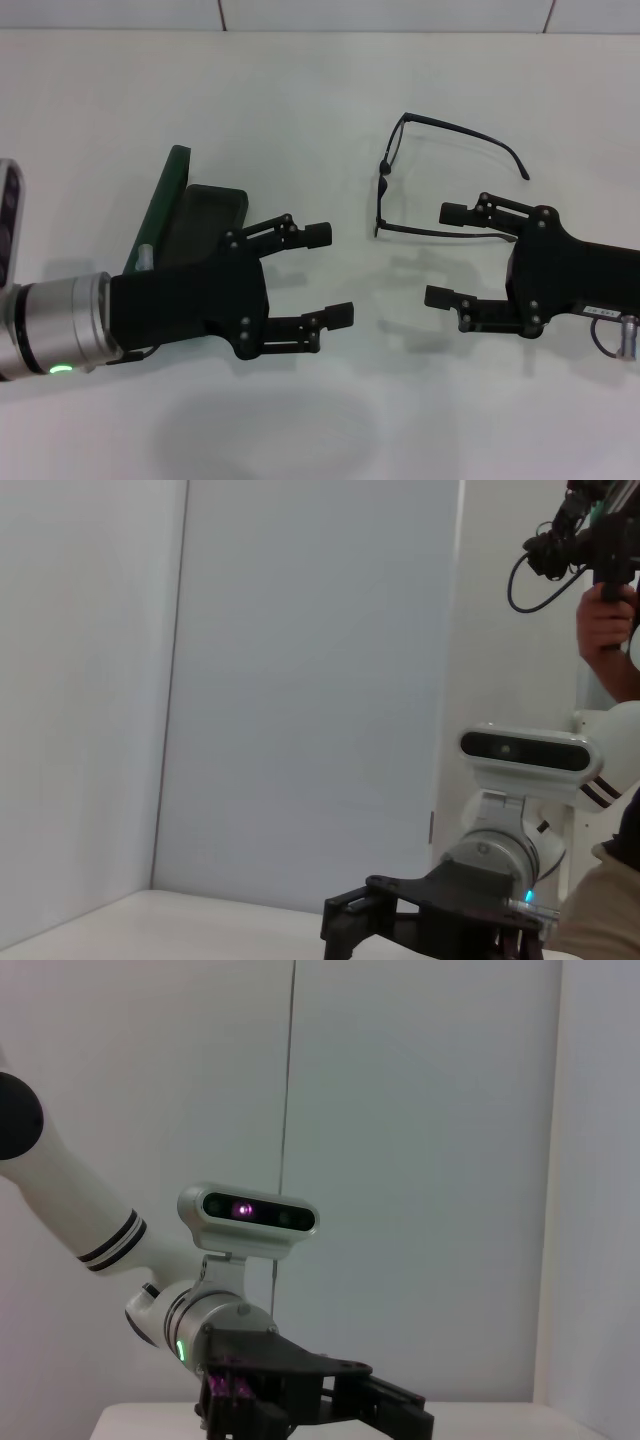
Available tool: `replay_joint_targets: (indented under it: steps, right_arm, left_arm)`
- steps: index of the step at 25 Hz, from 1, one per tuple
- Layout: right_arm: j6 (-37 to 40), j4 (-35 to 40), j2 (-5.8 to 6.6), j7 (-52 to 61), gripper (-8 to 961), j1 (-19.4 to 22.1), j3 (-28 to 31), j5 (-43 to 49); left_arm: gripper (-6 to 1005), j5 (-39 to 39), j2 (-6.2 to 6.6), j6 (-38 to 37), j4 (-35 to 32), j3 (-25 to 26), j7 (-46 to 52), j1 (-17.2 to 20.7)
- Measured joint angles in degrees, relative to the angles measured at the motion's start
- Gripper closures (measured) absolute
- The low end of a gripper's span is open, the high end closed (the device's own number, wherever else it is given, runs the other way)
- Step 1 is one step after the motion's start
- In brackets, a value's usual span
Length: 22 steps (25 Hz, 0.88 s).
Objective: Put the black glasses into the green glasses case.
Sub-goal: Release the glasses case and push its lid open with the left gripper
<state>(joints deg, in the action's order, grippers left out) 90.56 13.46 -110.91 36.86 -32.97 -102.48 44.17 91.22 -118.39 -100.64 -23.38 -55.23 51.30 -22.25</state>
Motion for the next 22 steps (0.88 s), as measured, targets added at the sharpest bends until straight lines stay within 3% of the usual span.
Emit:
replay_joint_targets:
  steps: [10, 16, 19, 22]
  right_arm:
    - [0.23, 0.47, 0.06, 0.17, 142, -0.08, -0.21, 0.06]
    - [0.56, 0.53, 0.08, 0.21, 142, 0.46, -0.02, 0.06]
    - [0.67, 0.6, 0.06, 0.23, 142, 0.54, 0.0, 0.06]
    - [1.03, 0.61, 0.13, 0.23, 142, 0.43, 0.0, 0.05]
  left_arm:
    - [174, -0.37, -0.23, 0.0, 0.25, 0.04, -0.03, 0.95]
    - [186, -3.29, -0.29, 0.0, -0.69, 3.46, 5.19, 1.35]
    - [192, -4.75, 0.94, 0.24, -4.07, 5.38, 14.82, 0.88]
    - [198, -3.49, 3.49, 2.11, -11.65, 5.71, 30.02, -0.02]
